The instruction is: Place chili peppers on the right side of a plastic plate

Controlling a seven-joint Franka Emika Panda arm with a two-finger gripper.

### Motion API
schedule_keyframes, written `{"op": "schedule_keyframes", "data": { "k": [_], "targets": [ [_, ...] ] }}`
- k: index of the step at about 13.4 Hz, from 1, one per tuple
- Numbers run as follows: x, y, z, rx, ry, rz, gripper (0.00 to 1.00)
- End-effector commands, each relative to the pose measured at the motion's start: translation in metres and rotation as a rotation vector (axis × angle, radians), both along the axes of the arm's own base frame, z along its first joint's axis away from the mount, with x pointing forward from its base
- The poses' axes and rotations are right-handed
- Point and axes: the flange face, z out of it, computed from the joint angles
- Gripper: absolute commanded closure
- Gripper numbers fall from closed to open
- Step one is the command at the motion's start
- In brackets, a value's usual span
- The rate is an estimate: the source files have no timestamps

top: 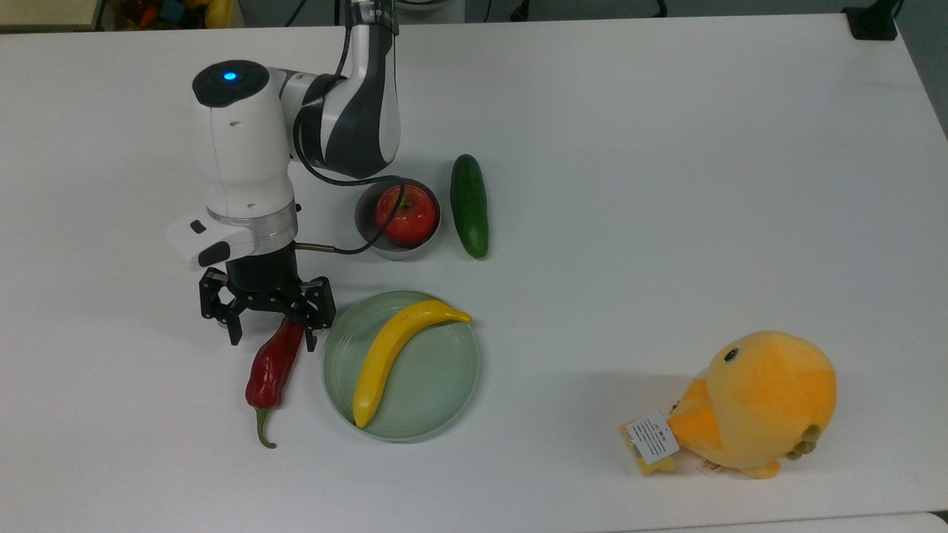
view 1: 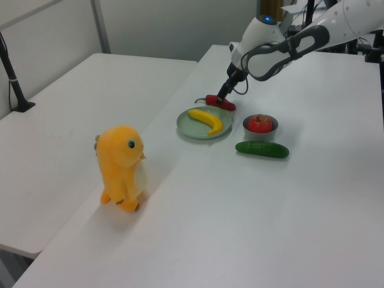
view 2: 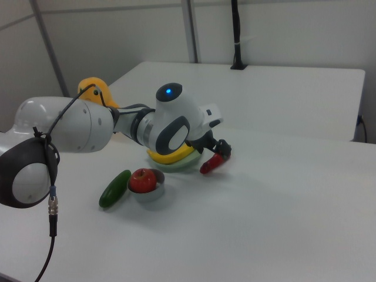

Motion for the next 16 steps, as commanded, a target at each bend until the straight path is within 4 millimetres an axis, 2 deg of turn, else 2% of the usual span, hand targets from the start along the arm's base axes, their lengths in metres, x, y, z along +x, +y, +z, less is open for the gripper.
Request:
{"op": "schedule_keyframes", "data": {
  "k": [1, 2, 4, 6, 7, 8, 9, 13, 16],
  "targets": [
    [-0.007, -0.013, 0.062, 0.017, -0.081, -0.023, 0.0],
    [-0.013, -0.014, 0.083, 0.033, -0.069, -0.035, 0.0],
    [-0.032, -0.012, 0.14, 0.059, -0.02, -0.03, 0.0],
    [-0.052, -0.015, 0.186, 0.095, 0.017, -0.065, 0.0],
    [-0.066, -0.021, 0.209, 0.116, 0.042, -0.101, 0.0],
    [-0.088, -0.02, 0.24, 0.143, 0.091, -0.12, 0.0],
    [-0.104, -0.019, 0.259, 0.164, 0.128, -0.13, 0.0],
    [-0.18, -0.009, 0.323, 0.238, 0.295, -0.227, 0.0],
    [-0.209, 0.01, 0.347, 0.26, 0.354, -0.24, 0.0]
  ]
}}
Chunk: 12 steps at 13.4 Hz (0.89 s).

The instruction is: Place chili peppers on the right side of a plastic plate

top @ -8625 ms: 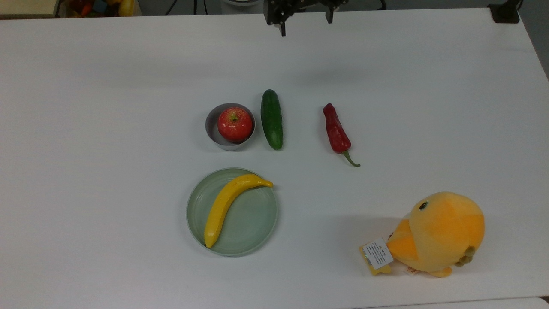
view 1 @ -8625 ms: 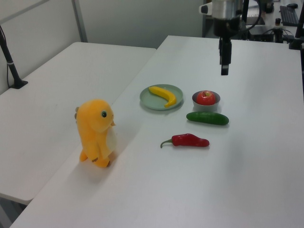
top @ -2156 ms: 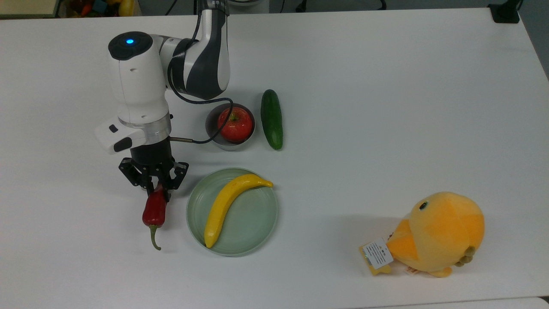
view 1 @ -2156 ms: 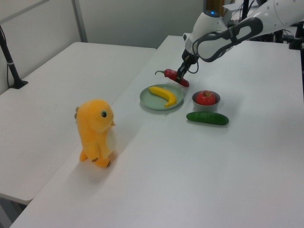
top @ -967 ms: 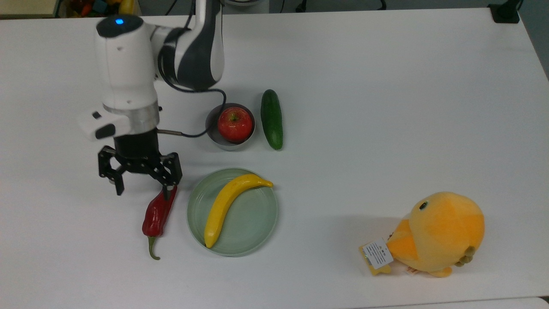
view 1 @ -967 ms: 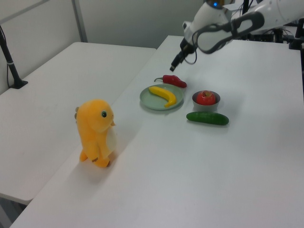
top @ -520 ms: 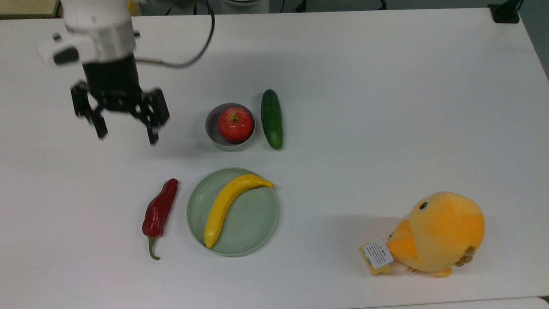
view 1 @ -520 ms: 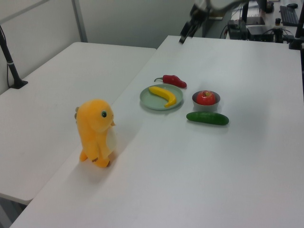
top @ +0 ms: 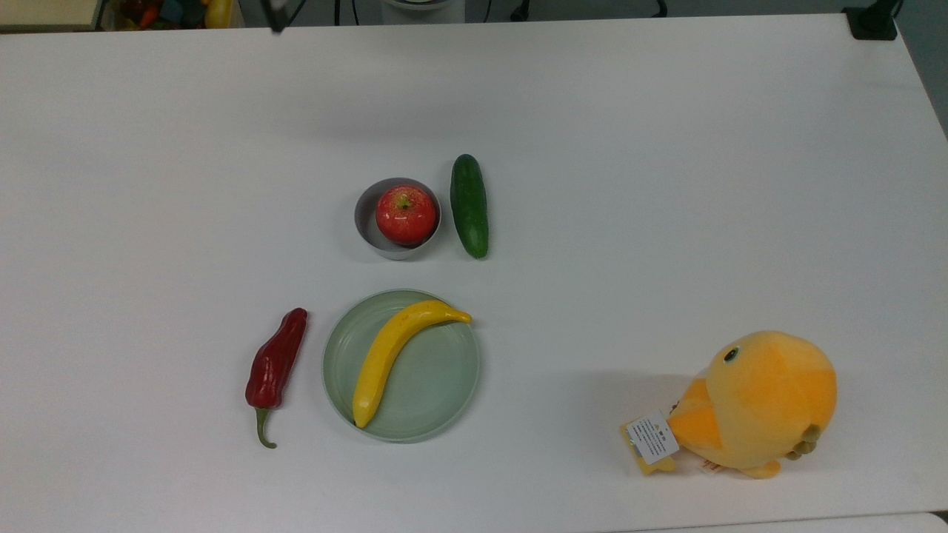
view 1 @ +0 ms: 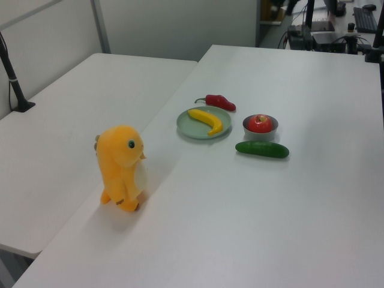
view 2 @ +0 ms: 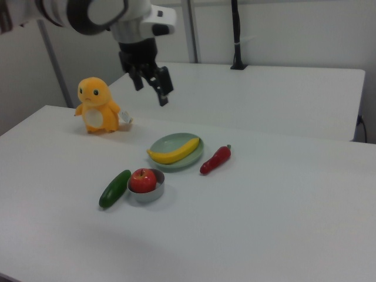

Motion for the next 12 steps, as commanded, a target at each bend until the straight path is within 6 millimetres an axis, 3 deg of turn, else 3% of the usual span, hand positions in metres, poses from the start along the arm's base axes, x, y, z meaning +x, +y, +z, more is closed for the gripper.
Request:
{"op": "schedule_keyframes", "data": {
  "k": [1, 5, 7, 9, 12],
  "targets": [
    [-0.043, 0.029, 0.017, 0.041, 0.08, -0.012, 0.0],
    [-0.063, 0.073, 0.015, 0.025, 0.124, 0.059, 0.0],
    [-0.065, 0.103, 0.001, 0.001, 0.147, 0.102, 0.0],
    [-0.062, 0.127, -0.01, -0.035, 0.146, 0.156, 0.0],
    [-0.042, 0.134, -0.025, -0.084, 0.058, 0.265, 0.0]
  ]
}}
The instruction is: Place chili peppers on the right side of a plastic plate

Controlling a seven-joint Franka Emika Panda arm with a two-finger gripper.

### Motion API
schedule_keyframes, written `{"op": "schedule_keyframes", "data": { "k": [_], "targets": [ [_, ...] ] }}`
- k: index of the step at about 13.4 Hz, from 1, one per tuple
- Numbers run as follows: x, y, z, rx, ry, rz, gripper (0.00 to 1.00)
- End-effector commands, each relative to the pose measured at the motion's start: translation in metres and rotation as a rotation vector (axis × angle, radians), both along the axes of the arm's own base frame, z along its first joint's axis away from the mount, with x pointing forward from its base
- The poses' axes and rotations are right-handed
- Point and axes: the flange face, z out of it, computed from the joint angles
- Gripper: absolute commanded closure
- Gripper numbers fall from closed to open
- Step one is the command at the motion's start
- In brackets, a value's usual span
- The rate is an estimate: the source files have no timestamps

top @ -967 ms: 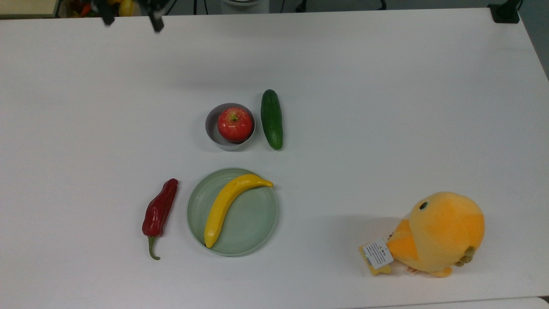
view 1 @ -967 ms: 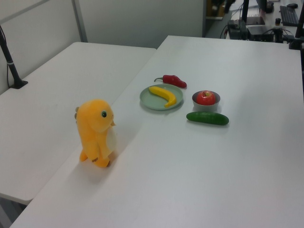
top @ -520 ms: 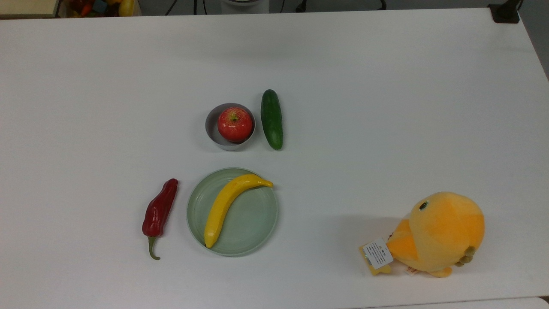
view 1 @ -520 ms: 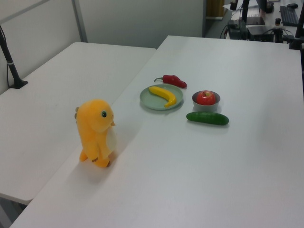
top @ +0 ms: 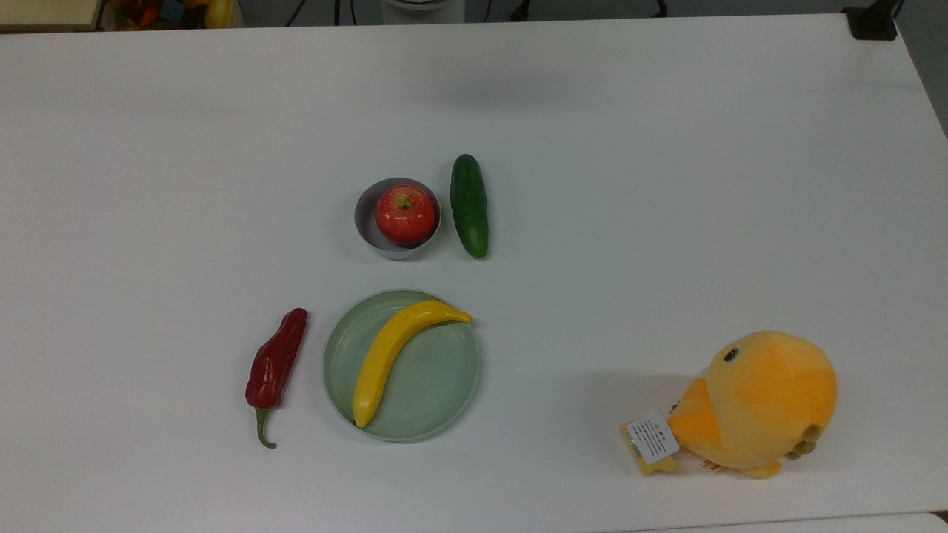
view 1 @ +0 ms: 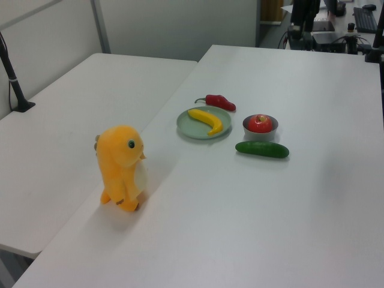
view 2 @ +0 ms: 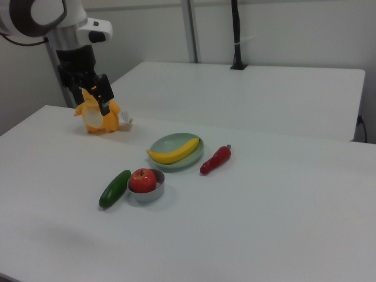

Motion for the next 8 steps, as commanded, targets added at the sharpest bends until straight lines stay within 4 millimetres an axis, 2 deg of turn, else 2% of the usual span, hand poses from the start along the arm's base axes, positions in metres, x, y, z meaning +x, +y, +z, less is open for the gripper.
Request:
{"op": "schedule_keyframes", "data": {
  "k": [1, 4, 5, 8],
  "targets": [
    [0.013, 0.001, -0.018, -0.028, -0.072, 0.139, 0.0],
    [0.018, -0.007, -0.019, -0.04, -0.098, 0.259, 0.0],
    [0.018, -0.01, -0.02, -0.038, -0.093, 0.251, 0.0],
    [0.018, -0.004, -0.023, -0.04, -0.087, 0.262, 0.0]
  ]
}}
